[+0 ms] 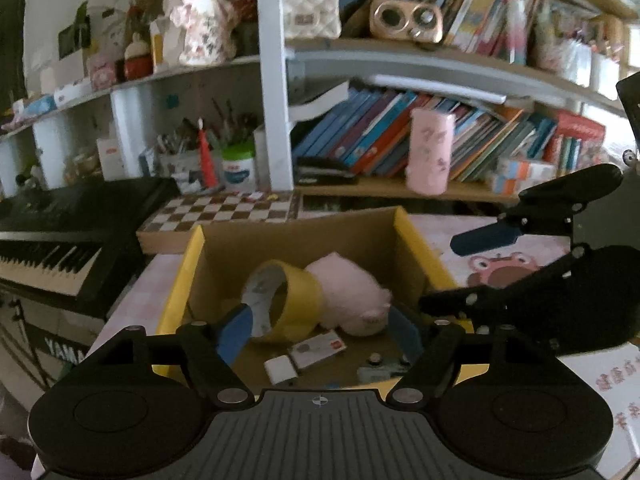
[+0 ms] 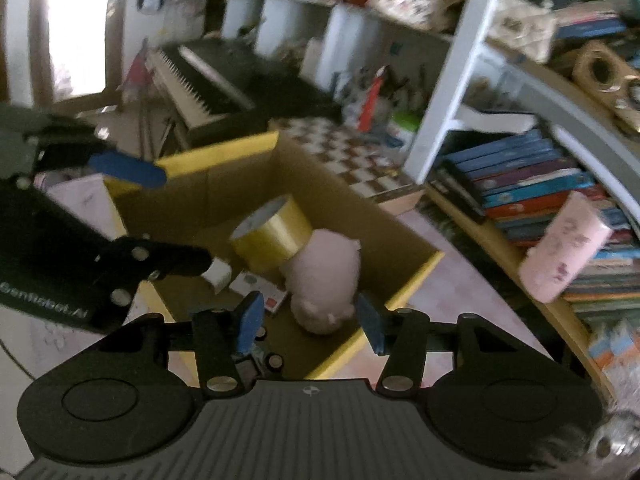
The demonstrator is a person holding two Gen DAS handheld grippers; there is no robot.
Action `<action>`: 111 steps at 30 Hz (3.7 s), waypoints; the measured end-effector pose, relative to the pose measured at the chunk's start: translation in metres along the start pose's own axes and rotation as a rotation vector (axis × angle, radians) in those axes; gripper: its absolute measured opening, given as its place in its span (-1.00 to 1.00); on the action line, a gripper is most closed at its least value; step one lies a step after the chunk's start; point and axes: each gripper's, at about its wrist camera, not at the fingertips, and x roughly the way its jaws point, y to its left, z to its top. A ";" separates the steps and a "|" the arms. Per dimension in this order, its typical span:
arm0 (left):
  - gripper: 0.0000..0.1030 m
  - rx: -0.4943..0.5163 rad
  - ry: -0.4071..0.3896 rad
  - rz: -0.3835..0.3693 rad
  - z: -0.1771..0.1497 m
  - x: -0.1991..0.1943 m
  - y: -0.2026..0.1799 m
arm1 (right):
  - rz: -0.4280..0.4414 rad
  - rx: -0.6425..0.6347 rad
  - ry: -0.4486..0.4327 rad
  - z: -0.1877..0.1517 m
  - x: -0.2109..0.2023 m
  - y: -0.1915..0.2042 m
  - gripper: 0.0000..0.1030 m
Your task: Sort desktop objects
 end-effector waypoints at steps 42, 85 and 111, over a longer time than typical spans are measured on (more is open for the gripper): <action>0.70 -0.114 -0.071 0.082 -0.121 -0.169 -0.005 | -0.359 0.553 -0.086 -0.137 -0.156 0.144 0.05; 0.71 0.023 0.052 -0.172 -0.153 -0.150 -0.063 | -0.501 0.597 0.036 -0.187 -0.183 0.180 0.24; 0.72 0.113 0.103 -0.264 -0.125 -0.092 -0.143 | -0.548 0.654 0.106 -0.223 -0.184 0.097 0.30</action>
